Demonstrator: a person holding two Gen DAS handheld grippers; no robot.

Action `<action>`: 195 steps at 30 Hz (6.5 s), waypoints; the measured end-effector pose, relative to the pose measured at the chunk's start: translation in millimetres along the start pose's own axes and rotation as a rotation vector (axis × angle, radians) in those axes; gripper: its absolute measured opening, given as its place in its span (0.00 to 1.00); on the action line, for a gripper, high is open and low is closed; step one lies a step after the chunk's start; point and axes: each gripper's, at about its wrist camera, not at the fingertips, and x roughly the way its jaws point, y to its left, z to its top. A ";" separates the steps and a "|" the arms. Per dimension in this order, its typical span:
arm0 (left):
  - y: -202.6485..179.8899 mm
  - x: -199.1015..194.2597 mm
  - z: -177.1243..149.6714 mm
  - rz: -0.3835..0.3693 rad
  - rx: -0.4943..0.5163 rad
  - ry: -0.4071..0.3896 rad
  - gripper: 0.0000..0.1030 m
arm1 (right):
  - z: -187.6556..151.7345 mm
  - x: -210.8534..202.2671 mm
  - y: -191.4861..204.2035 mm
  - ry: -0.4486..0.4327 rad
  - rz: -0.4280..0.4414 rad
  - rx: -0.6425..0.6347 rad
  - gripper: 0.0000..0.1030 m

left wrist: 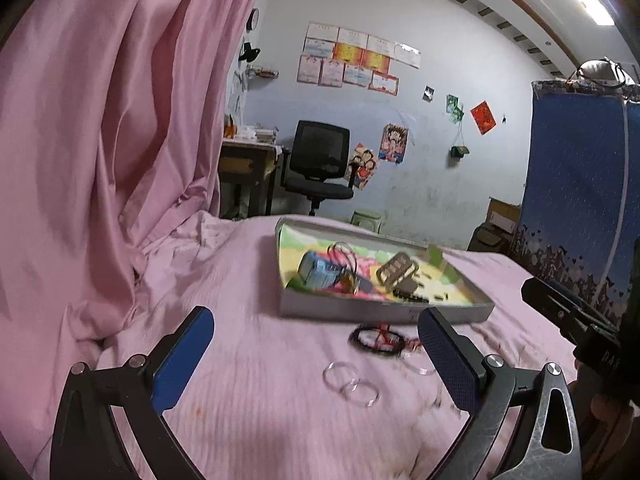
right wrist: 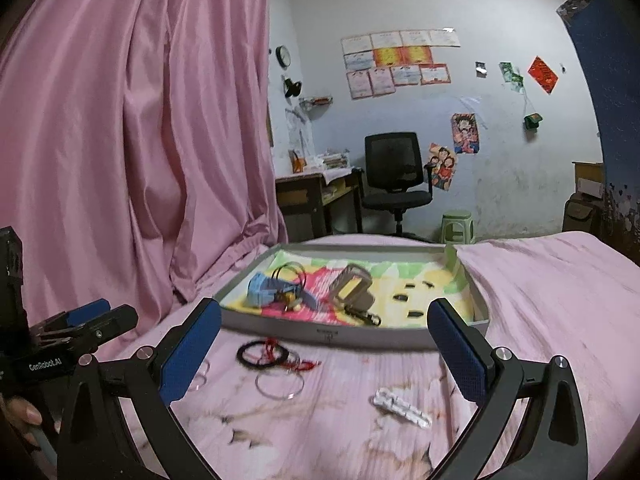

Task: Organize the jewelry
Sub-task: 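Move both tools back toward the silver rings on the bed, then grasp the small silver rings with the left tool while the right grasps the large silver hoop, then carry the silver rings in both tools over the tray, then open both tools to drop the silver rings into the tray, then move both tools back toward the bracelet and small ring on the bed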

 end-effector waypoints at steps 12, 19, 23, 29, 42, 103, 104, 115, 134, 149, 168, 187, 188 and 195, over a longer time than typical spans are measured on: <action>5.0 18.8 -19.3 -0.040 0.010 0.139 1.00 | -21.4 26.3 -10.3 0.185 0.041 0.039 0.99; 9.3 43.1 -24.9 -0.106 -0.026 0.239 0.85 | -36.0 48.8 -9.4 0.295 0.099 0.040 0.84; 11.1 59.0 -29.2 -0.148 -0.043 0.312 0.73 | -42.9 64.2 -4.0 0.362 0.140 0.026 0.76; 14.0 78.7 -29.4 -0.204 -0.069 0.374 0.60 | -53.9 86.7 -0.6 0.453 0.192 0.030 0.65; 13.0 92.1 -32.4 -0.212 -0.069 0.429 0.34 | -56.2 108.0 9.0 0.507 0.207 0.003 0.61; -35.3 35.6 28.1 -0.160 0.021 0.058 0.02 | 17.5 27.5 -9.4 0.006 -0.010 -0.027 0.38; -37.1 37.3 31.3 -0.154 0.027 0.045 0.02 | 19.7 28.3 -9.5 -0.001 -0.011 -0.026 0.38; -49.0 83.0 57.2 -0.048 0.052 -0.049 0.02 | 29.3 73.0 -18.7 -0.051 -0.027 0.021 0.38; -57.1 181.4 44.0 -0.120 0.058 0.293 0.02 | -4.3 149.2 -50.3 0.199 -0.066 0.098 0.38; -50.7 205.7 29.9 -0.129 0.017 0.481 0.03 | -22.5 168.7 -47.5 0.343 -0.073 0.088 0.39; -24.4 157.6 39.0 -0.130 -0.104 0.326 0.55 | -4.1 116.9 -57.0 0.159 -0.104 0.149 0.59; -34.1 19.6 40.8 -0.082 -0.053 -0.034 1.00 | 30.3 -12.4 -19.8 -0.106 -0.089 0.002 0.99; -34.8 15.1 39.5 -0.077 -0.046 -0.042 1.00 | 29.3 -17.7 -20.1 -0.106 -0.089 -0.007 0.99; -44.4 -10.4 20.3 -0.063 -0.008 -0.065 1.00 | 17.2 -44.6 -27.5 -0.065 -0.091 -0.061 0.99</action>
